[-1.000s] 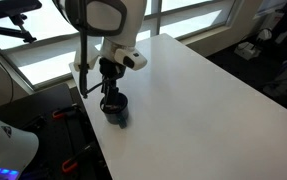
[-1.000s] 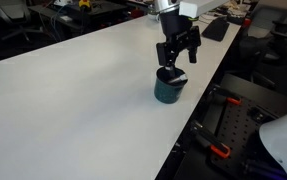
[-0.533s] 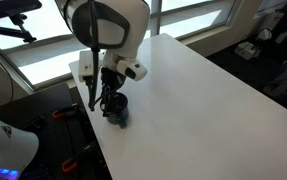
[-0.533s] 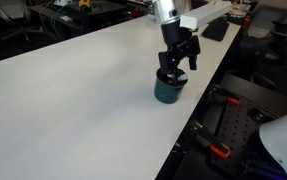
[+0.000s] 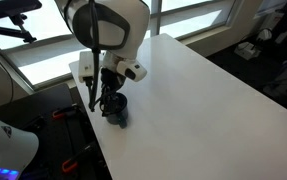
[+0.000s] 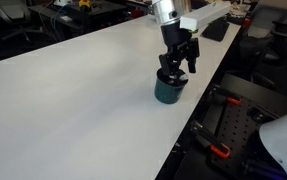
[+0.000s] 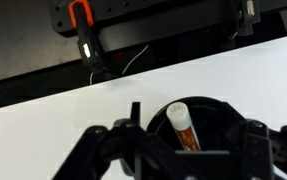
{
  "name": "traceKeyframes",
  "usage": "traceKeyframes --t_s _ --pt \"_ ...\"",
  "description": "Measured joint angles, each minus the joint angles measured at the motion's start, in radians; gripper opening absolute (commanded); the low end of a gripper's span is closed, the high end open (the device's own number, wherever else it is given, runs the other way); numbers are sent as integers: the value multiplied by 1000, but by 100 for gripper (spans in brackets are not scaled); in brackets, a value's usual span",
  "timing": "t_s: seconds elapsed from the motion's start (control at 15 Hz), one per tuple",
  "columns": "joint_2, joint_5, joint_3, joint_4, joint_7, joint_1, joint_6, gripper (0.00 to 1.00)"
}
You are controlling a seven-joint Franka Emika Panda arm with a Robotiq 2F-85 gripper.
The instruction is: Remove the marker from the cup
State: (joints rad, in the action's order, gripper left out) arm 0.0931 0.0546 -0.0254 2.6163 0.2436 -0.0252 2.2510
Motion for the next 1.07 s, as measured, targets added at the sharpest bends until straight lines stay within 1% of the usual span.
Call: traceKeyframes --t_s 0.4,0.53,0.6,0.8,1.07 --pt "-1 1 0 1 0 0 -1 5" --pt "-4 1 0 1 -2 1 -9 7" --pt "-4 1 0 1 -5 1 -13 6" --pt "-9 1 2 -3 -14 3 -36 0" --pt "-14 3 8 -1 -15 10 -46 0"
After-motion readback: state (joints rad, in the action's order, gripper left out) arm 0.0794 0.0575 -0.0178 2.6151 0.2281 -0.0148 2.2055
